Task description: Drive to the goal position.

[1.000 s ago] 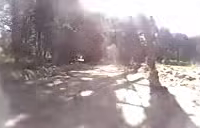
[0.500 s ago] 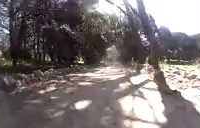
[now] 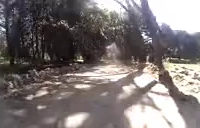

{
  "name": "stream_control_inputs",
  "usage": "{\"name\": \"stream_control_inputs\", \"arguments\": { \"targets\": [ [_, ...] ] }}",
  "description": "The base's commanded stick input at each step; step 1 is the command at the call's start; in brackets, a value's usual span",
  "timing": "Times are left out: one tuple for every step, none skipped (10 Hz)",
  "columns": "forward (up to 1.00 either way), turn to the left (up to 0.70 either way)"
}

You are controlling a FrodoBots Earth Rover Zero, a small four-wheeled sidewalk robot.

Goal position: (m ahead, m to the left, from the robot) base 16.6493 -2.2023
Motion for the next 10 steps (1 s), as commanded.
{"name": "stream_control_inputs", "arguments": {
  "targets": [
    [0.85, 0.00],
    [0.85, 0.00],
    [0.85, 0.00],
    [0.85, 0.00],
    [0.85, 0.00],
    [0.85, 0.00],
    [0.85, 0.00],
    [0.85, 0.00],
    [0.85, 0.00],
    [0.85, 0.00]
  ]
}}
